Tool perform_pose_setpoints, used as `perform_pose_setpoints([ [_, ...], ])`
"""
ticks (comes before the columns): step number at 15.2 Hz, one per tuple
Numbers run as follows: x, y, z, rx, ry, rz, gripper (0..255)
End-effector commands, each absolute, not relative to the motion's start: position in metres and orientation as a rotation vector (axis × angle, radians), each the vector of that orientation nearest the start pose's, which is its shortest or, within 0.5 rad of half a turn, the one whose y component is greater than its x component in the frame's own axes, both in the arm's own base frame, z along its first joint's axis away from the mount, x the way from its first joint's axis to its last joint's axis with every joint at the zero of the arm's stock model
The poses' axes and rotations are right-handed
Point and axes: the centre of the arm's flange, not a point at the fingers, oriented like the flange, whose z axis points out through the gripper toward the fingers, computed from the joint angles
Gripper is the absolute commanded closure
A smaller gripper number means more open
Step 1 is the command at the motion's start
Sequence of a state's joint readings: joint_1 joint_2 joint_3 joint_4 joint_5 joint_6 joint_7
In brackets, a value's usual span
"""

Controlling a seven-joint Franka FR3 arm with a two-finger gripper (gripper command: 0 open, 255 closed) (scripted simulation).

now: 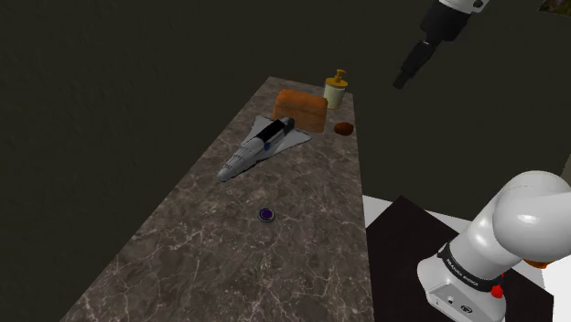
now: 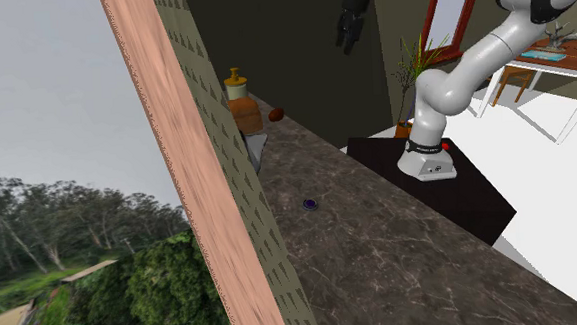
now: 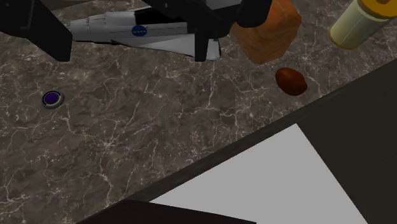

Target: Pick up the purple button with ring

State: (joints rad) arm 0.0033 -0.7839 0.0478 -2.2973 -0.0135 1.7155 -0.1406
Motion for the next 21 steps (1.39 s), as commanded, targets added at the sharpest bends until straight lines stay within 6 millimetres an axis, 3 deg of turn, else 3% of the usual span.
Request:
perform_pose_setpoints([
  [1, 0.321, 0.021, 0.632, -3.17, -0.289, -0.318, 0],
  [21, 0.406, 0.177, 0.44, -3.115, -0.474, -0.171, 0],
])
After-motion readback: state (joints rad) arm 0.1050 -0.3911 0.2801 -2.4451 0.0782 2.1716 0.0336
